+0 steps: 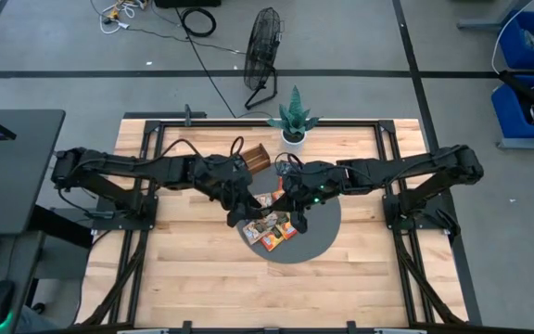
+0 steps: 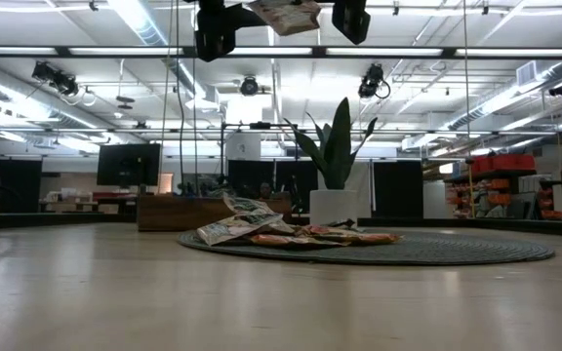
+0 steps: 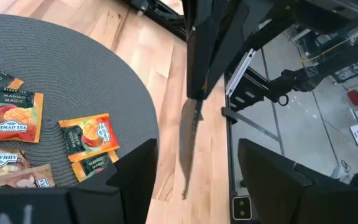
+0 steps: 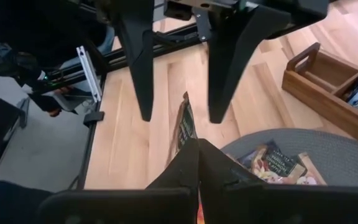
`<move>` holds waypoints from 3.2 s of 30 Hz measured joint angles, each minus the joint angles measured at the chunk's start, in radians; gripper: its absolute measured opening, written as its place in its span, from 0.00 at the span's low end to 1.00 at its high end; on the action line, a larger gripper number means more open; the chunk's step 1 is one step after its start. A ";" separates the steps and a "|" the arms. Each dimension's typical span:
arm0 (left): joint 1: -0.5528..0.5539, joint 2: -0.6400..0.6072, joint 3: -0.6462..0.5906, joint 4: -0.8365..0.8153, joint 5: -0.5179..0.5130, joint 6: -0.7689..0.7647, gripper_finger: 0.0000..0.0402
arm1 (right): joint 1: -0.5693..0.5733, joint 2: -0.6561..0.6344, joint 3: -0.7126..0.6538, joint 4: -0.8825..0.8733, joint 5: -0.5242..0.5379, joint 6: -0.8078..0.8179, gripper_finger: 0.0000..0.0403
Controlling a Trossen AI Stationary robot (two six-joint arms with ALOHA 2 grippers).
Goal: Pick & Place Tea
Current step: Put the brown tea bag into the left section of the wooden organizer
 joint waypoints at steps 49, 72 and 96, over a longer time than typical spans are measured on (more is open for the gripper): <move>0.353 -0.134 -0.094 -0.539 -0.430 0.475 0.01 | -0.001 -0.001 0.050 -0.084 0.010 0.134 0.34; 0.541 -0.187 -0.402 -0.291 -0.288 0.577 0.01 | -0.017 -0.001 0.049 -0.060 0.062 0.142 0.32; 0.540 -0.187 -0.472 -0.196 -0.336 0.517 0.13 | -0.017 -0.001 0.049 -0.060 0.062 0.150 0.32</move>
